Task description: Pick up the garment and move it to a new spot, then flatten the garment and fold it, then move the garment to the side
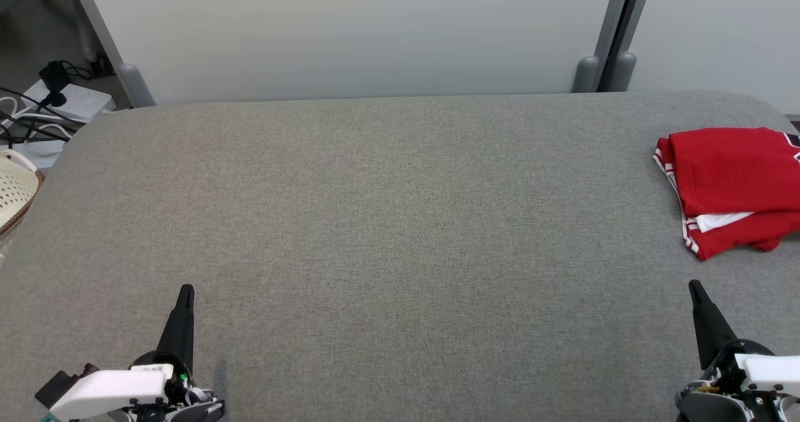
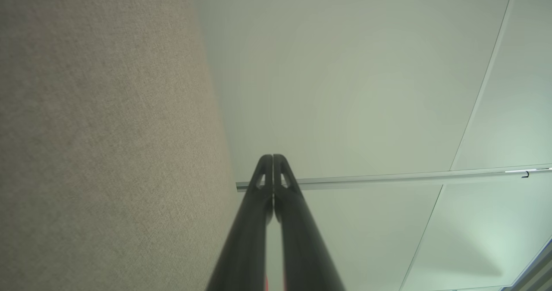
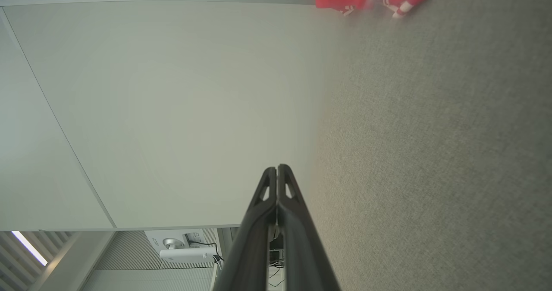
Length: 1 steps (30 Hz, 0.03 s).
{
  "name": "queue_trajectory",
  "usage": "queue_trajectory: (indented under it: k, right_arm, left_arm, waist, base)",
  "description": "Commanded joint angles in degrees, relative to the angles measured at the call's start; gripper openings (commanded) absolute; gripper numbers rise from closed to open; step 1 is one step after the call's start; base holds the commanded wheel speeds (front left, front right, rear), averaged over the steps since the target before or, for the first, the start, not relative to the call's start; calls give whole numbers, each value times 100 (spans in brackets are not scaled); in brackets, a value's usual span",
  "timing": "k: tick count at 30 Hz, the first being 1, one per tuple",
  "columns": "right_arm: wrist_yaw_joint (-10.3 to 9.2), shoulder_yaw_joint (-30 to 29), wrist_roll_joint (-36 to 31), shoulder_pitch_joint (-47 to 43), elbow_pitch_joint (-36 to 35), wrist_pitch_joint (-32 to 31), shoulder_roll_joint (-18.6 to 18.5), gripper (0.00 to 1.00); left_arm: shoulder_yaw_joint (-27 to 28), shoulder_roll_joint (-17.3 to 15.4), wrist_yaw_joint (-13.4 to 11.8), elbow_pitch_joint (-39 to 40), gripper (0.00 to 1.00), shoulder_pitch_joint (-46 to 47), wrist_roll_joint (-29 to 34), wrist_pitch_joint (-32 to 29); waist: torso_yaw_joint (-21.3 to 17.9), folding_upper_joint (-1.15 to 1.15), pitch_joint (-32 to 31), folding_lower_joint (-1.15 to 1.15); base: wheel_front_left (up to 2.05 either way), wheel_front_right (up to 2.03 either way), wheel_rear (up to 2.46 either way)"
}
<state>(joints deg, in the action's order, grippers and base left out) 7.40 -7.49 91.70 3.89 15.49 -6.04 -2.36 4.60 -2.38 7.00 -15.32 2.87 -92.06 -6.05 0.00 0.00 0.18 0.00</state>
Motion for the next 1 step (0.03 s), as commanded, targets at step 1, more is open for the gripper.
queue_trajectory:
  k: [1]
  right_arm:
    - [9, 96, 46, 230, -146, -45, -56, 0]
  left_arm:
    - [190, -56, 48, 127, 0, 332, -12, -42]
  waist:
    - [0, 0, 0, 0]
  base:
    - [0, 0, 0]
